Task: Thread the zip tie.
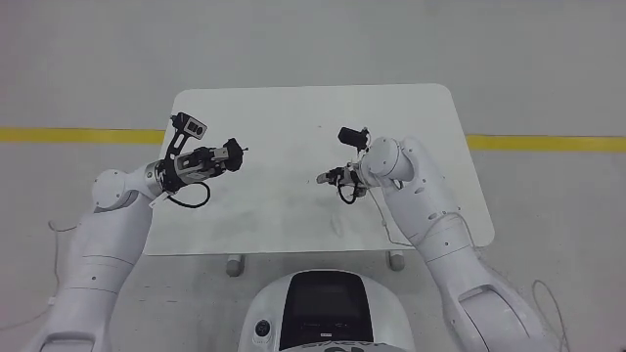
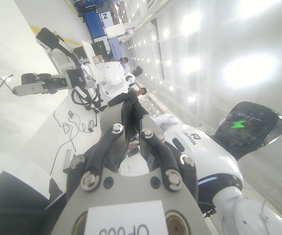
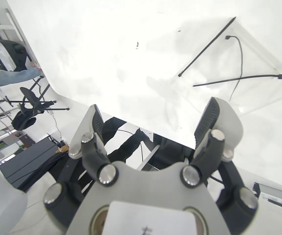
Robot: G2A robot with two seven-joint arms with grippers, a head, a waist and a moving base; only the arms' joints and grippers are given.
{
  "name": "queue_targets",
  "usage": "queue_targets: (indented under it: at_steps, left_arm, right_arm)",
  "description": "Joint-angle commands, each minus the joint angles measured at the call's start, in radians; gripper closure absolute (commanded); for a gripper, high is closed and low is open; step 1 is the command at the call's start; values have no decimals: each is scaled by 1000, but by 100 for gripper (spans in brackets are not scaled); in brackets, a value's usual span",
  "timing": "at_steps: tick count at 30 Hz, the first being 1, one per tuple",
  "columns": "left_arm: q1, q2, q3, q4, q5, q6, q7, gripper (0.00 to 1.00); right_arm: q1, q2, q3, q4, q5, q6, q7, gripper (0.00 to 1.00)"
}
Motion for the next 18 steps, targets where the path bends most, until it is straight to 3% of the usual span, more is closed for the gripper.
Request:
queue_targets:
  at_steps: [1,8,18]
  left_arm:
    - [0,0,0,0,0,0,0,100]
    - [0,0,0,0,0,0,0,100]
    - [0,0,0,0,0,0,0,100]
  right_arm:
    - [2,-8,9,16,-15,0,15,0]
    - [20,-51,51,85,-87,0,41,0]
    - [20,-101,107,94,-248,0,84,0]
